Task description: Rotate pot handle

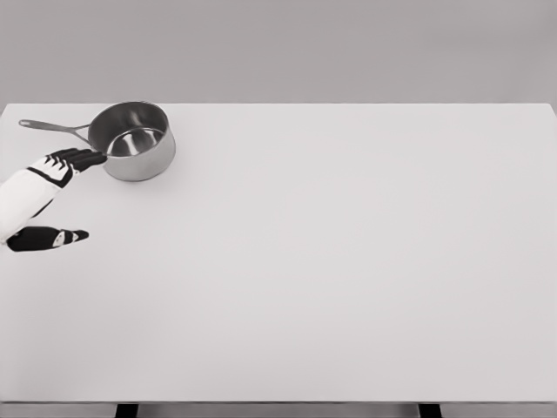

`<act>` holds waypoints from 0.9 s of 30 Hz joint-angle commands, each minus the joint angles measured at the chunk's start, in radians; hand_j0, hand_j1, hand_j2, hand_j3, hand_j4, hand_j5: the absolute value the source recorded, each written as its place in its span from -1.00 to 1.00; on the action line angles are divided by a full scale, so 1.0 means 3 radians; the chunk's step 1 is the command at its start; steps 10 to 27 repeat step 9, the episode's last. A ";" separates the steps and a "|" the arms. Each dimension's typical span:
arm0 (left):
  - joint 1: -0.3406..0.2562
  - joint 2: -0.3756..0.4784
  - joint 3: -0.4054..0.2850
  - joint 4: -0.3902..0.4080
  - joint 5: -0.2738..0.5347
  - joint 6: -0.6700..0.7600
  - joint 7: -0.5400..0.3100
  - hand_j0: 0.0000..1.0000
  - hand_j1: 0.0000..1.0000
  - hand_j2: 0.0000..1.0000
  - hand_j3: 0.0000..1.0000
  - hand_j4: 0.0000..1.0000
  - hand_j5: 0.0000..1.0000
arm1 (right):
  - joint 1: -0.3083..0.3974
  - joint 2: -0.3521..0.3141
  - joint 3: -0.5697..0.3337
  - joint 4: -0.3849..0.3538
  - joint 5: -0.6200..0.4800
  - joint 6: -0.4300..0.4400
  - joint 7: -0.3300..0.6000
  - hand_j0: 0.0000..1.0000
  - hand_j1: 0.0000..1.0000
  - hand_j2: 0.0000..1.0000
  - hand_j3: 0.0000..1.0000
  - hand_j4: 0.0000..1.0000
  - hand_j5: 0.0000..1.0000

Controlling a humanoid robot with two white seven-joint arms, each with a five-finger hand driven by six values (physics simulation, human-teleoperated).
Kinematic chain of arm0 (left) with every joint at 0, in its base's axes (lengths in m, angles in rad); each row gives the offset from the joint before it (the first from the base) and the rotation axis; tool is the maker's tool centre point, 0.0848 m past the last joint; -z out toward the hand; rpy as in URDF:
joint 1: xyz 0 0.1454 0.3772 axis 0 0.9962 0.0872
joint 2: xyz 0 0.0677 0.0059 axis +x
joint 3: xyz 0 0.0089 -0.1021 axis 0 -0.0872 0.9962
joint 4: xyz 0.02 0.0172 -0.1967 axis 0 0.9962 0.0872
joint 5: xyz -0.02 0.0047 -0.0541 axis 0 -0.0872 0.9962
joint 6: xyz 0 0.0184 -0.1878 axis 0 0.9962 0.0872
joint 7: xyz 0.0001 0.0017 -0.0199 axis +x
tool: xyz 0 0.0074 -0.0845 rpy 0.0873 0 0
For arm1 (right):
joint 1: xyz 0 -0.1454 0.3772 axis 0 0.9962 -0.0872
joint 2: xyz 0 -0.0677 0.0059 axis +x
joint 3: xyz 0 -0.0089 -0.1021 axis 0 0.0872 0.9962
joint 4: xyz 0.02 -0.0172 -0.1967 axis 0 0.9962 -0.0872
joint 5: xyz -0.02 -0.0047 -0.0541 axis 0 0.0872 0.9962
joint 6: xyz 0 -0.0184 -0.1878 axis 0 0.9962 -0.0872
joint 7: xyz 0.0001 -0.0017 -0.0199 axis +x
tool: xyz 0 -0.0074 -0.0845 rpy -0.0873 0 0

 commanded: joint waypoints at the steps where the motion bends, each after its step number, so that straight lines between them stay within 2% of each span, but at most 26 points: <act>1: 0.0000 0.0008 -0.0044 -0.0038 0.0030 0.0007 -0.0012 1.00 1.00 1.00 1.00 1.00 1.00 | 0.0000 0.0000 0.0000 0.0000 0.0001 0.0001 0.0001 1.00 1.00 1.00 1.00 1.00 1.00; 6: 0.0000 0.0003 -0.0111 -0.0053 -0.0052 0.0007 -0.0012 1.00 1.00 1.00 1.00 1.00 1.00 | 0.0000 0.0000 0.0000 0.0000 0.0001 0.0001 0.0001 1.00 1.00 1.00 1.00 1.00 1.00; 27: 0.0005 0.0003 -0.0111 -0.0059 -0.0052 0.0007 -0.0012 1.00 1.00 1.00 1.00 1.00 1.00 | 0.0000 0.0000 0.0000 0.0000 0.0001 0.0001 0.0001 1.00 1.00 1.00 1.00 1.00 1.00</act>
